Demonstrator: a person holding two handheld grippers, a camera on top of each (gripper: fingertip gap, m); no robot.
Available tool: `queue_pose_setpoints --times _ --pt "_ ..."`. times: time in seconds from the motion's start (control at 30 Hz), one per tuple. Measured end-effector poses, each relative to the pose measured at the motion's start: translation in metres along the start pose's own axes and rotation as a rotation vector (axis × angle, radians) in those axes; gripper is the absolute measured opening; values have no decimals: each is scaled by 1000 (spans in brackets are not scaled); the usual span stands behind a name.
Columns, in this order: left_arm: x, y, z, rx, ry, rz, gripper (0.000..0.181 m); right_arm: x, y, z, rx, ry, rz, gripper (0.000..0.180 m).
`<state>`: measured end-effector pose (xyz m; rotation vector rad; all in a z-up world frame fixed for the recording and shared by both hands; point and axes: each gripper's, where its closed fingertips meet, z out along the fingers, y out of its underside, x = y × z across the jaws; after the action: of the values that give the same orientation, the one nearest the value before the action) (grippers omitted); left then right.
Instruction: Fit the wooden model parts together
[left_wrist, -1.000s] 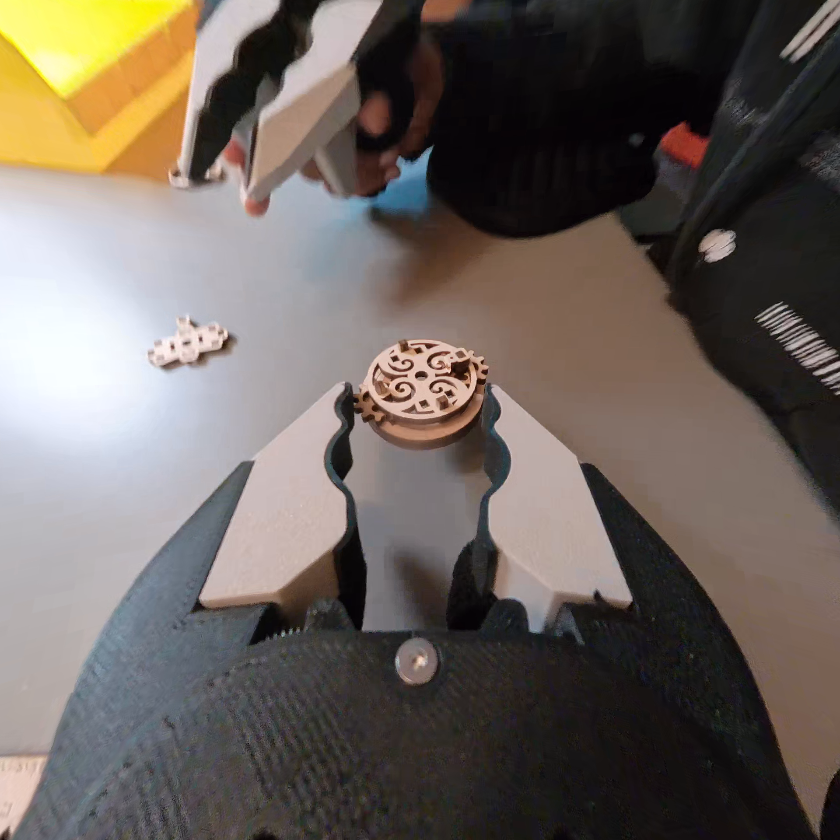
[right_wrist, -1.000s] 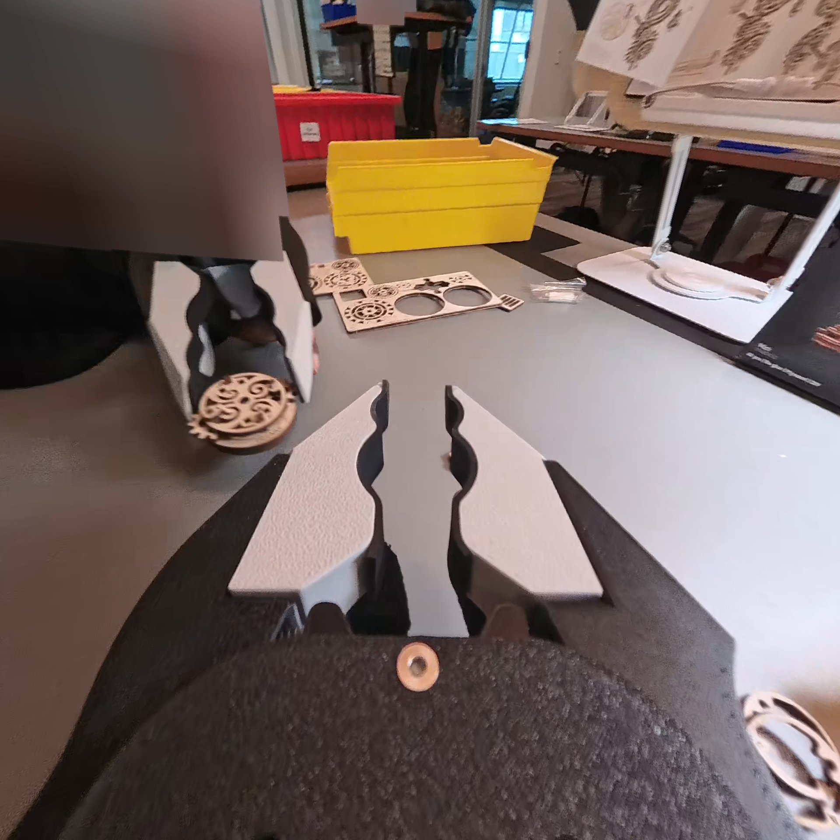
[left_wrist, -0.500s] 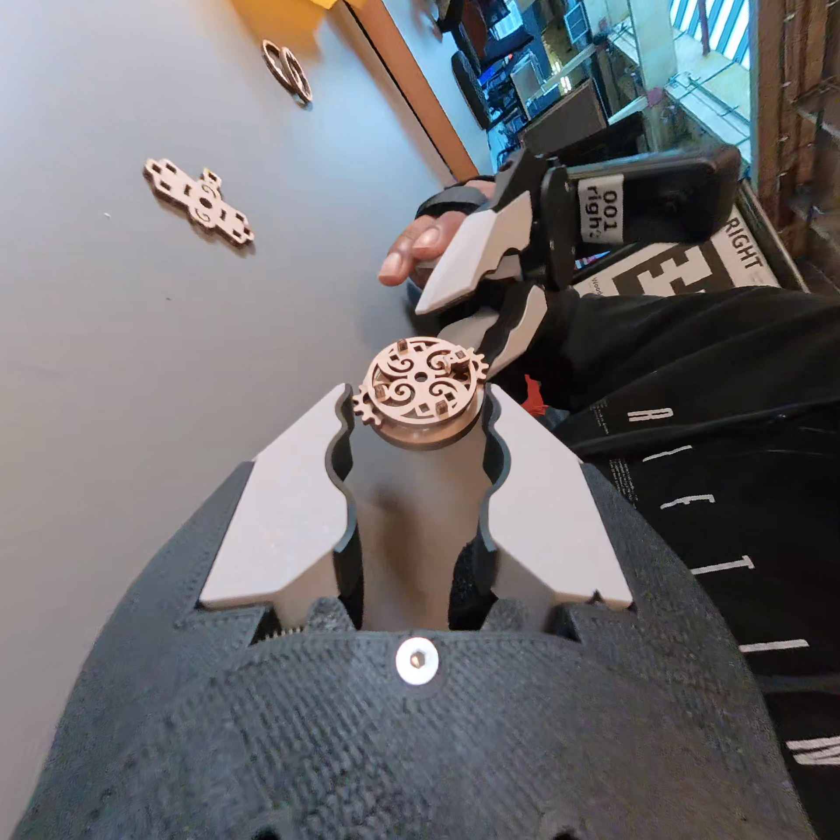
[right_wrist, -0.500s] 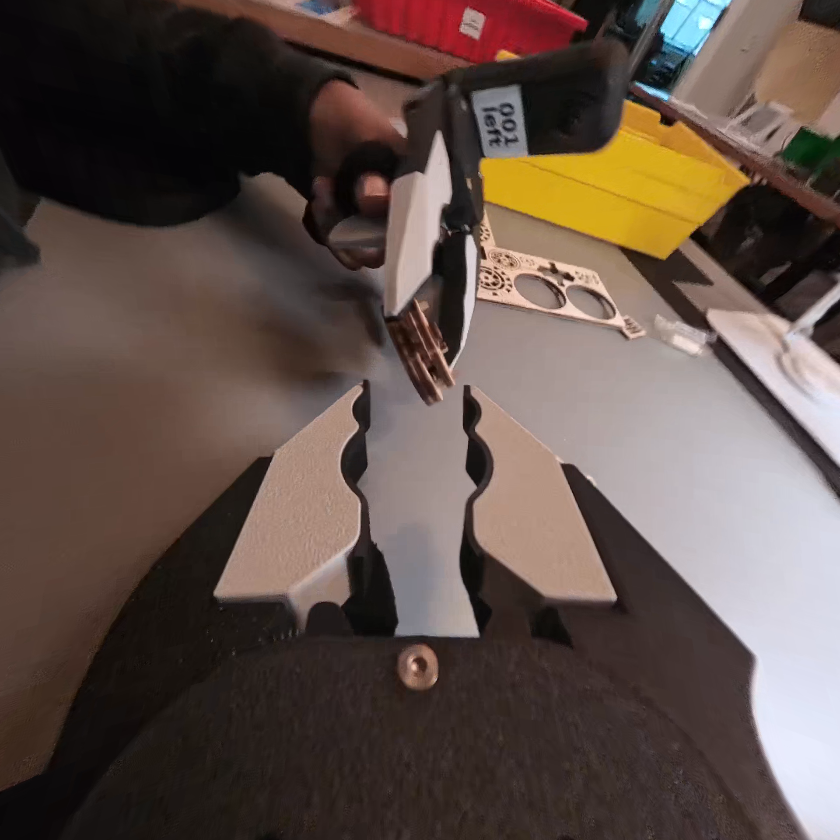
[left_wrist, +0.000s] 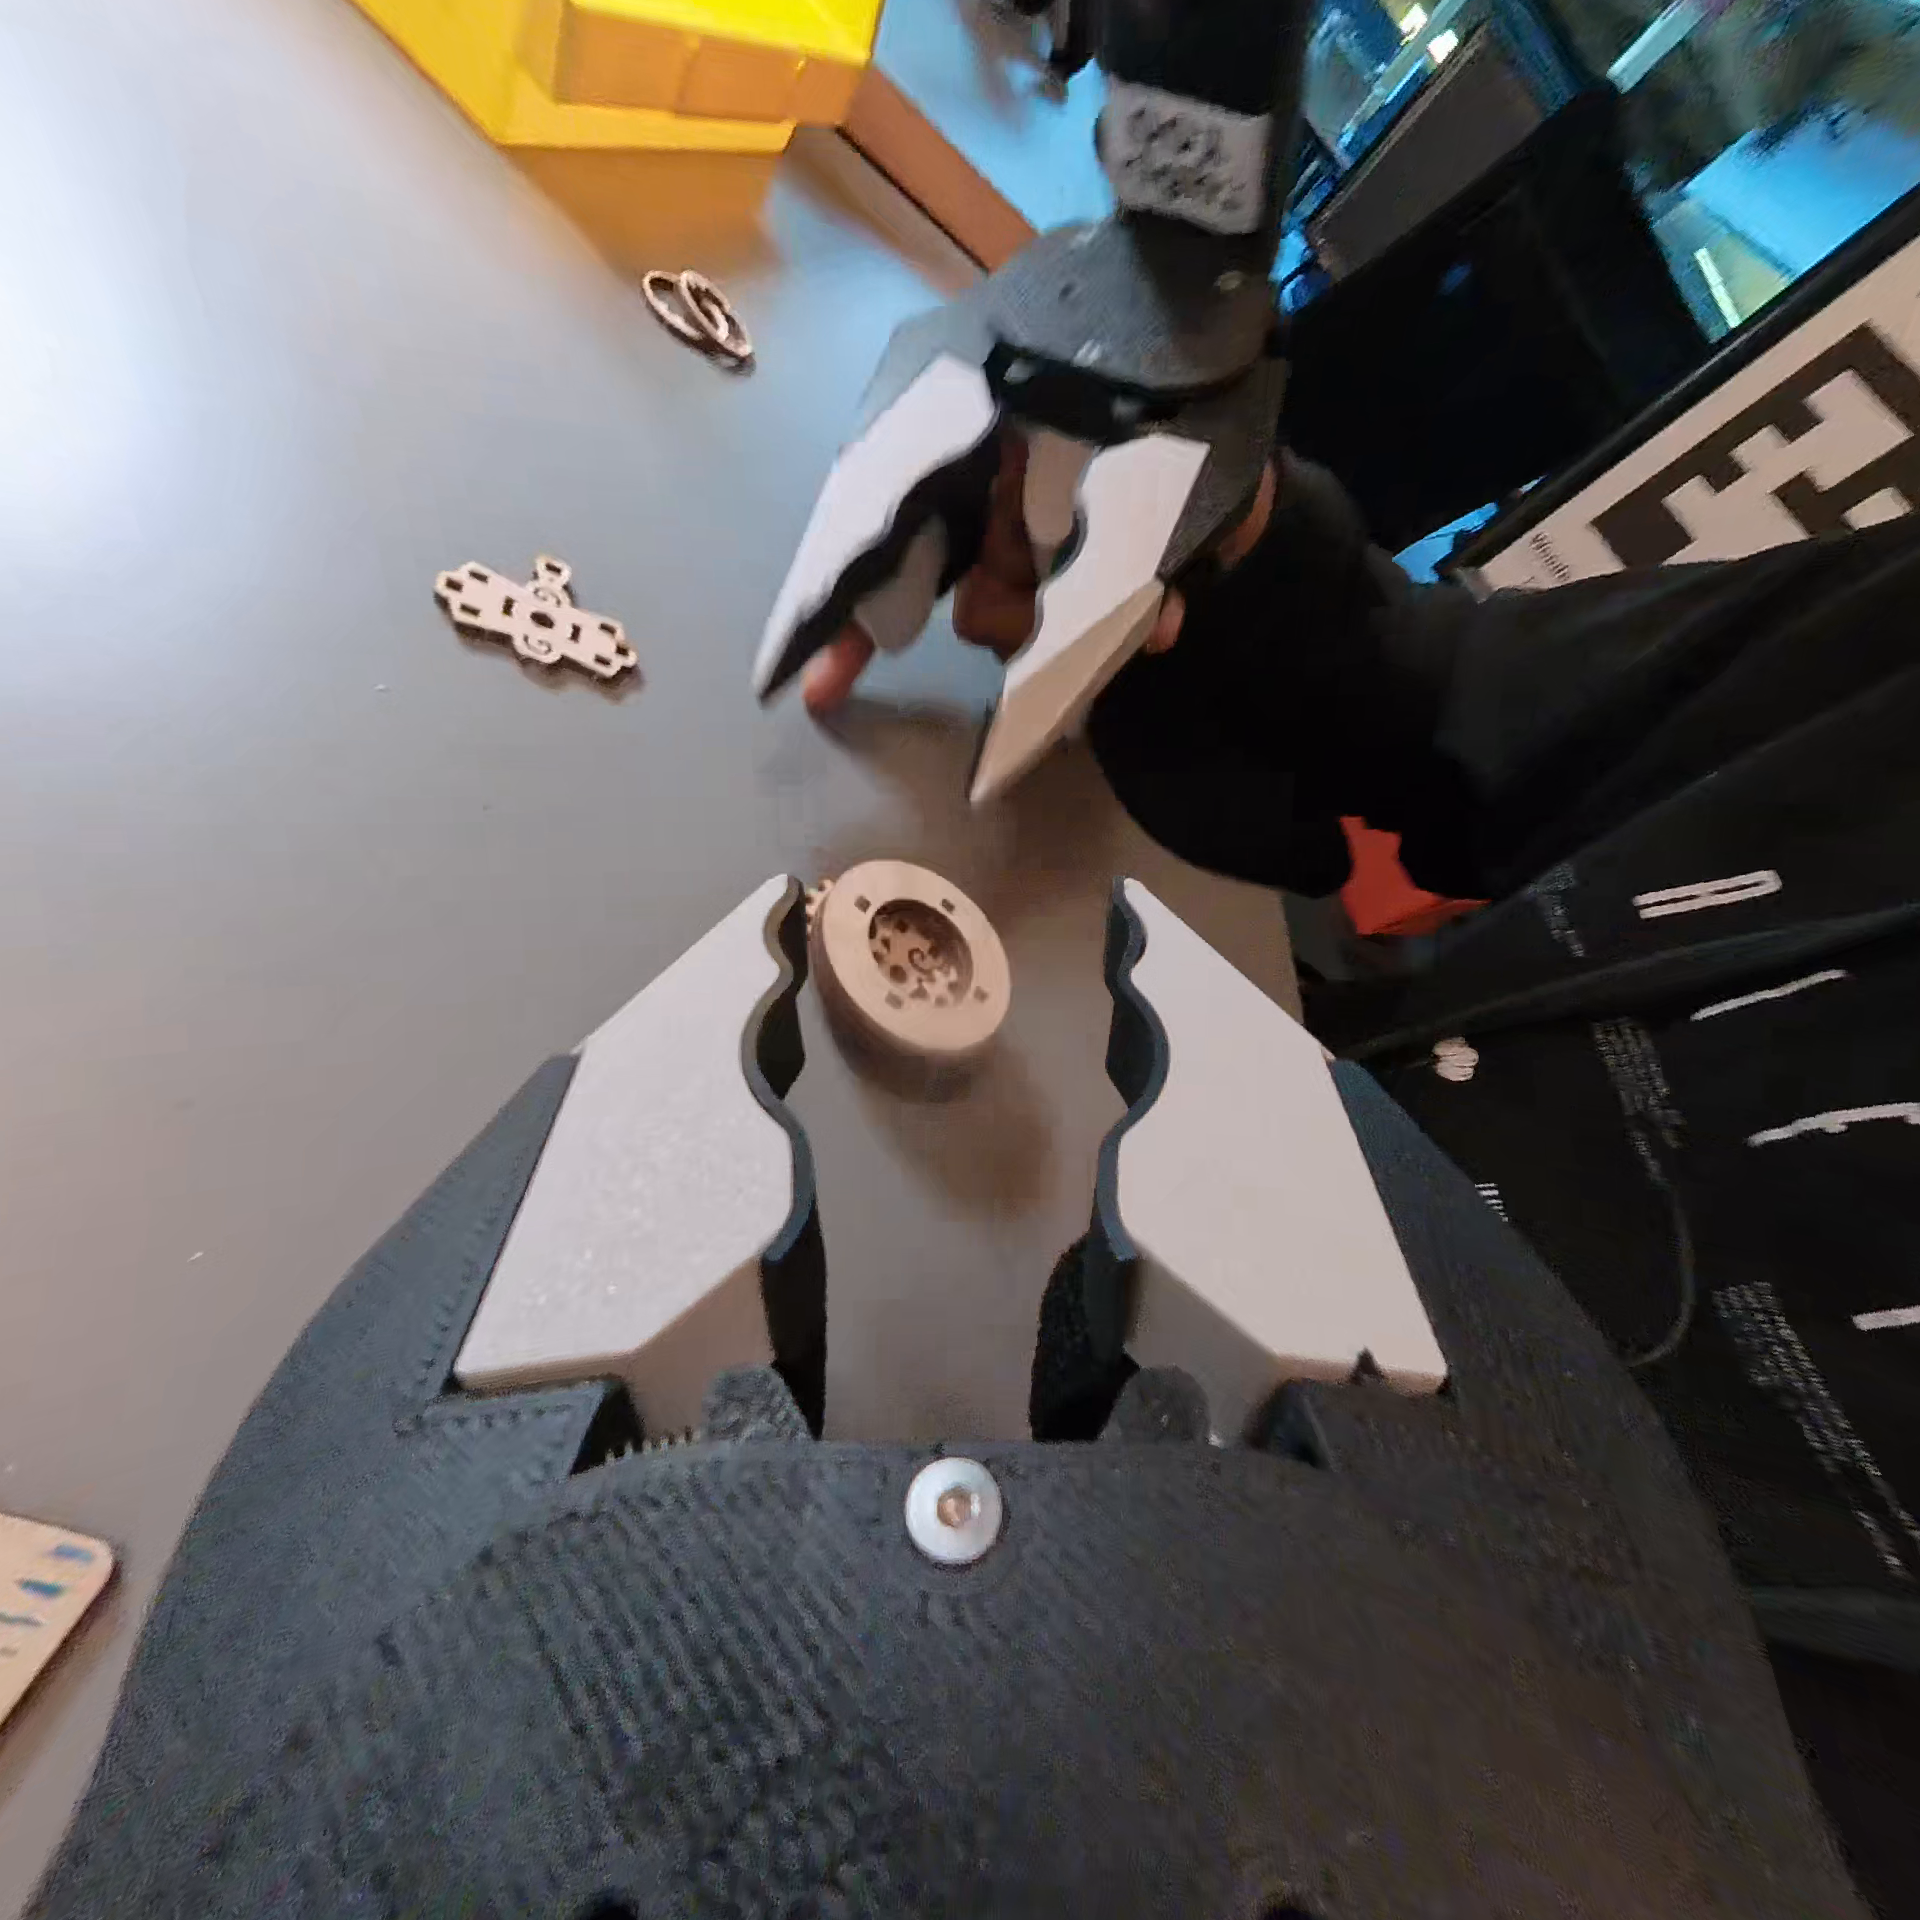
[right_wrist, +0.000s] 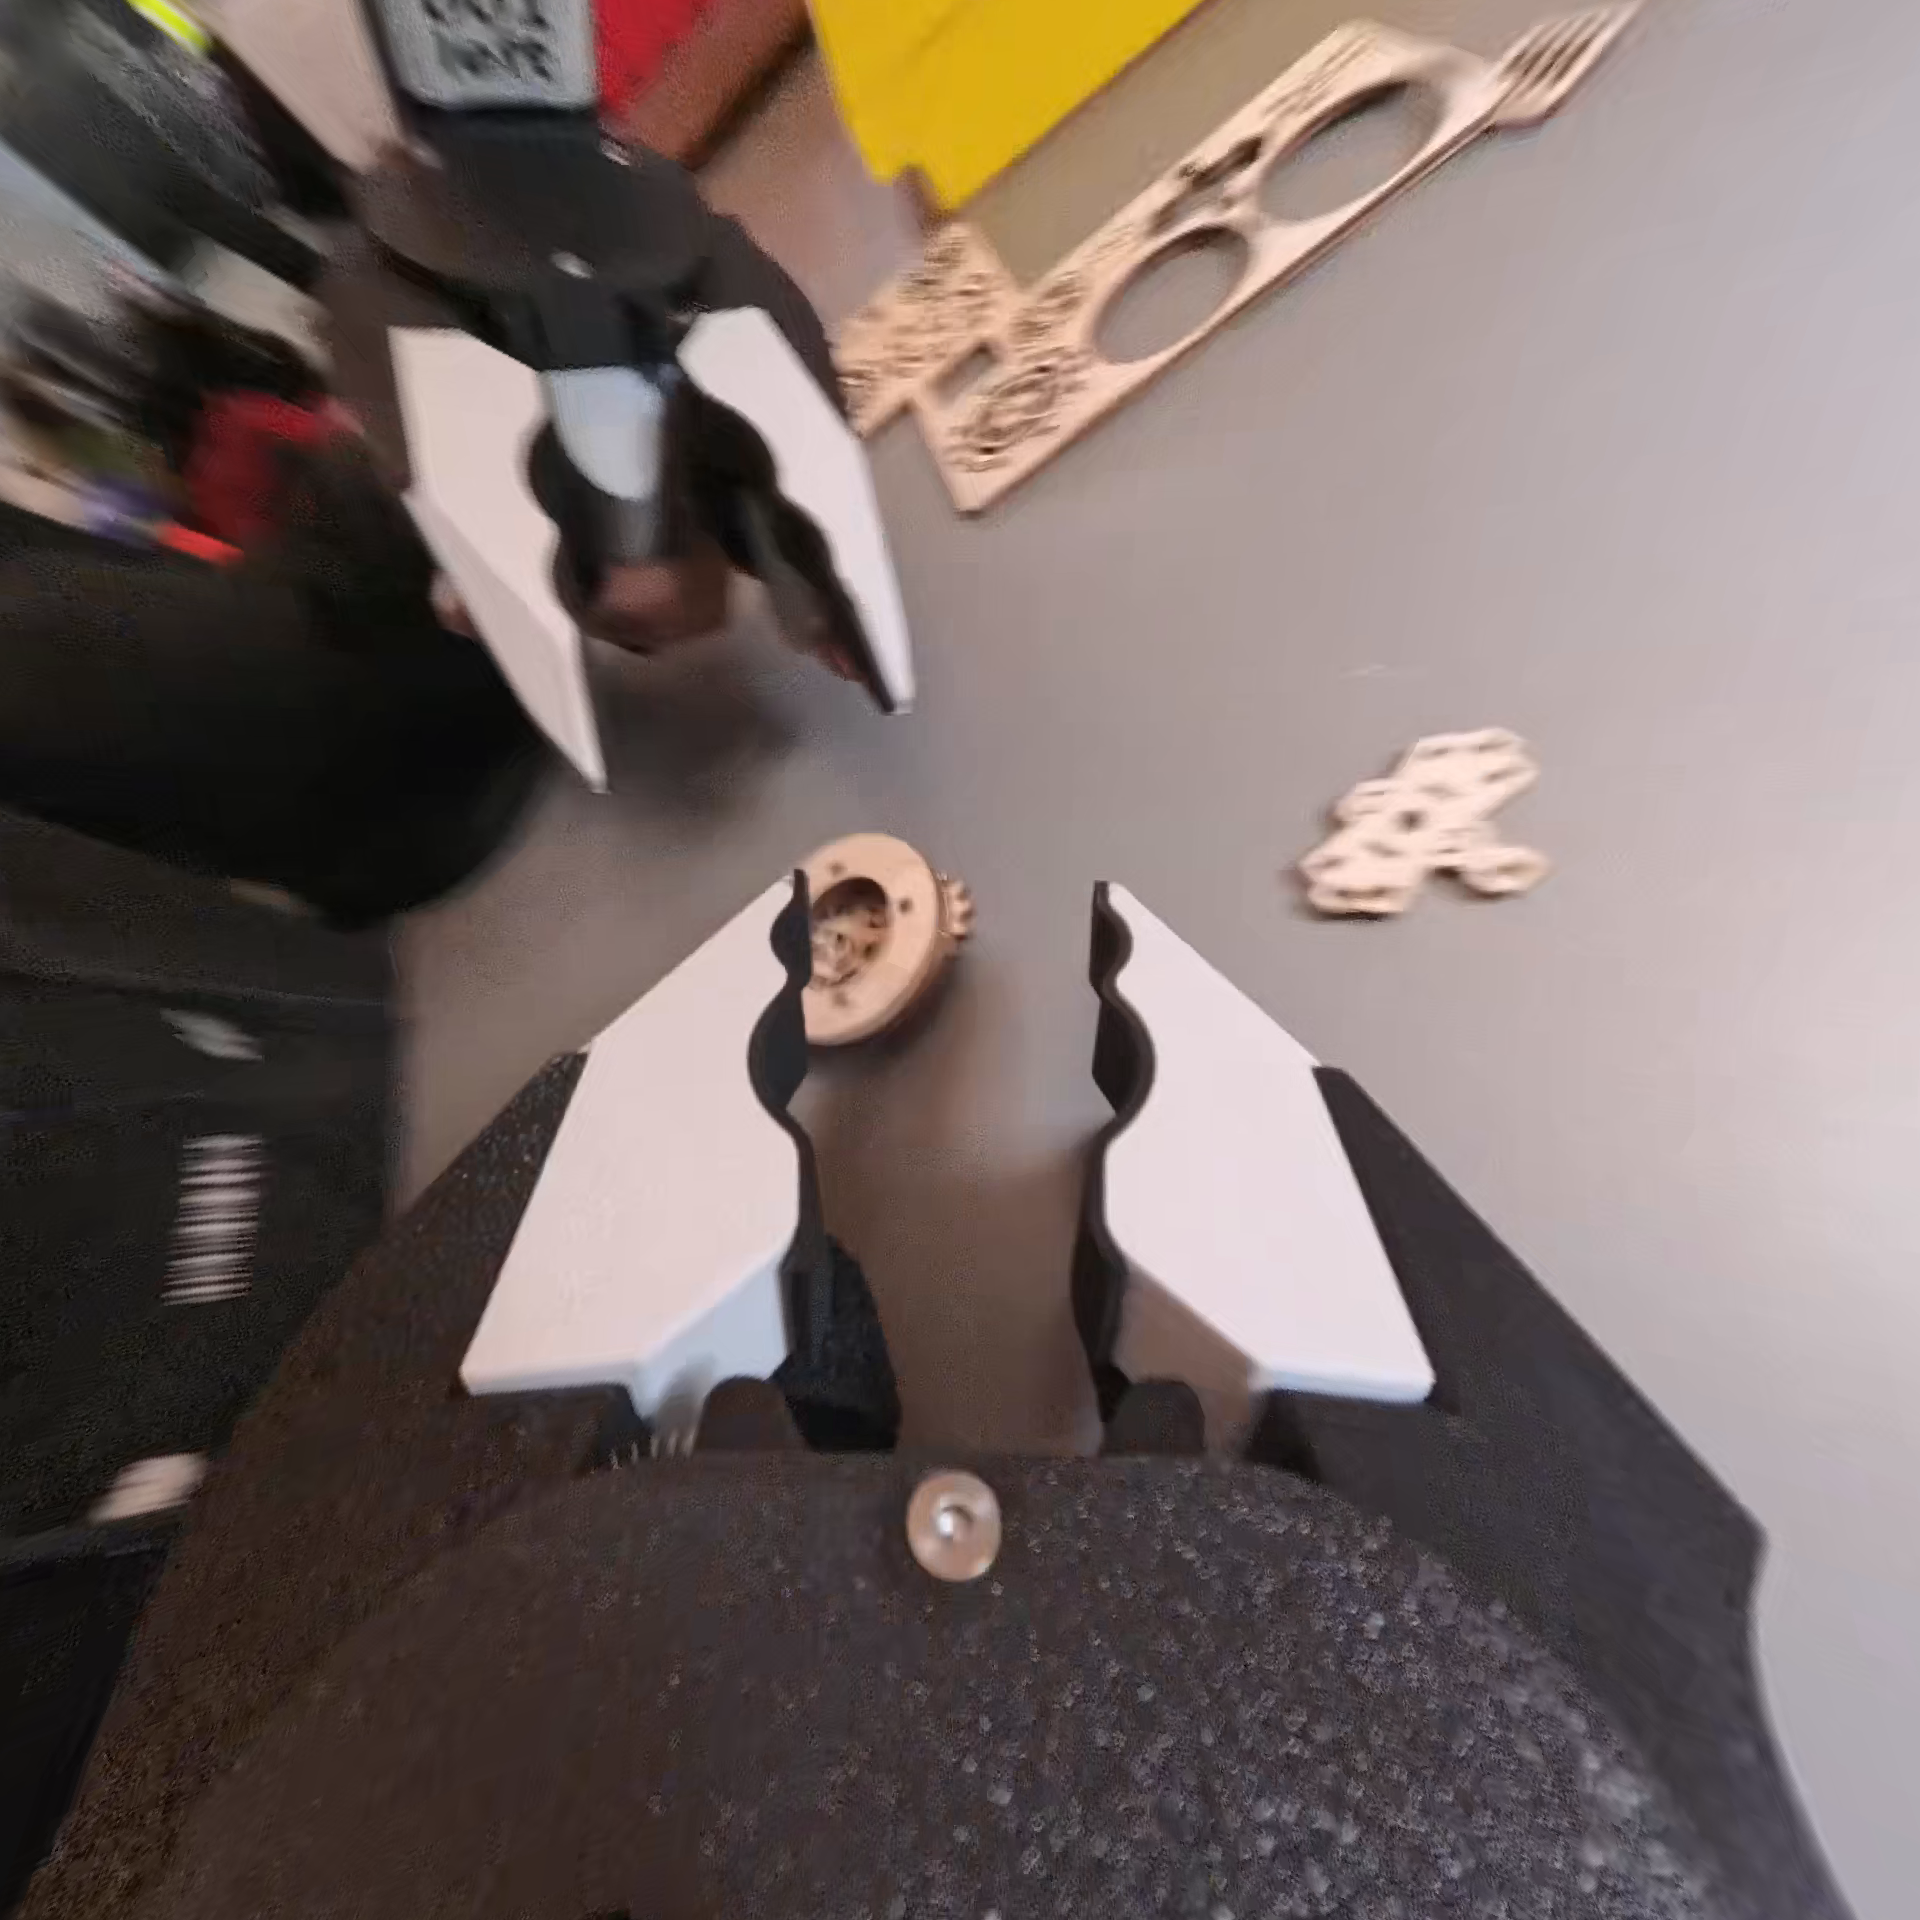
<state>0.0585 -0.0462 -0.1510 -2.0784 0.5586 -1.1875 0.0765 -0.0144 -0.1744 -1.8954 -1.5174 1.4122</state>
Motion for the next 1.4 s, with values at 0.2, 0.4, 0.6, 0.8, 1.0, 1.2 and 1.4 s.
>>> queue_pose_setpoints --times 0.2,0.4,0.6,0.8,1.0,1.2,1.4 --pt "-13 20 6 -127 -87 107 59 -3 -5 -16 5 51 -199 50" --pt "-20 46 16 -295 -189 243 65 -22 35 6 -232 35 -332 51" --pt "-22 50 24 -348 -224 416 52 -14 36 20 -263 165 -657 56" --pt "-16 34 19 -239 -85 156 43 -22 24 19 -171 228 -997 50" --pt "-18 13 11 -113 29 -79 36 -15 21 22 -157 257 -1034 27" --pt "-8 6 5 -75 65 -46 46 -27 12 19 -46 71 -728 13" --pt "-10 22 2 -171 22 43 45 -16 14 14 -115 -112 -214 13"
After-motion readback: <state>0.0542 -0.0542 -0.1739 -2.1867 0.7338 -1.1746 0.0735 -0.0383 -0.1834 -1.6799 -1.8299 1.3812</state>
